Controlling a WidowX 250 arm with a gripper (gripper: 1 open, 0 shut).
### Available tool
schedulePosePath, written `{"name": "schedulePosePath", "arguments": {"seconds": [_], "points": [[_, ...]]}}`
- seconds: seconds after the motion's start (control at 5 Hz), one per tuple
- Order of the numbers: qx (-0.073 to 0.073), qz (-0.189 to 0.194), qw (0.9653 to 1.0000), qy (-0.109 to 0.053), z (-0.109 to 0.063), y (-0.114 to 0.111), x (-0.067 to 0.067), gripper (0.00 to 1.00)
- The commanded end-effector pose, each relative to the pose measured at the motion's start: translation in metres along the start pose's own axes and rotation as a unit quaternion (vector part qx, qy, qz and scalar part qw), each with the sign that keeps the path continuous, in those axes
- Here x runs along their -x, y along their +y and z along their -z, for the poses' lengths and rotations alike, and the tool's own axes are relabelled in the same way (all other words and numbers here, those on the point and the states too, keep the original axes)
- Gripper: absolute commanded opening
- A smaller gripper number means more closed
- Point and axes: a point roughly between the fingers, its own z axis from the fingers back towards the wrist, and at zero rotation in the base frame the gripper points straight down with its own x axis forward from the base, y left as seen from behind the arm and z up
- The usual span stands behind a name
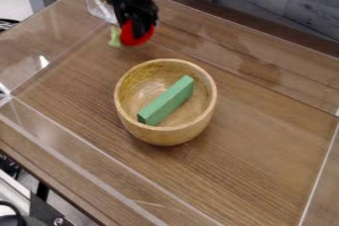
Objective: Move the red fruit to the right
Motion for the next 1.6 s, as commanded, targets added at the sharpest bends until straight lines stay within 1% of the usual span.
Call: {"name": "schedulePosePath", "arguments": {"seconds": [0.0,0.2,0.4,0.6,0.8,1.0,1.2,1.4], "points": [[-0.034,-0.036,0.9979,-0.042,-0.049,0.005,0.003,0.0],[-0.032,-0.043,0.9975,-0.046,-0.078,-0.023,0.007,0.0],[-0.026,-0.04,0.9974,-0.053,-0.105,-0.054,0.009,0.0],[-0.013,-0.021,0.9981,-0.056,-0.115,-0.088,0.016,0.0],[-0.002,-0.011,0.9985,-0.053,-0.117,-0.124,0.027,0.0],[0.013,0.013,0.9987,-0.047,-0.119,-0.157,0.045,0.0],[0.031,0.05,0.9977,-0.035,-0.11,-0.195,0.065,0.0],[0.05,0.078,0.9955,-0.017,-0.091,-0.228,0.084,0.0]]}}
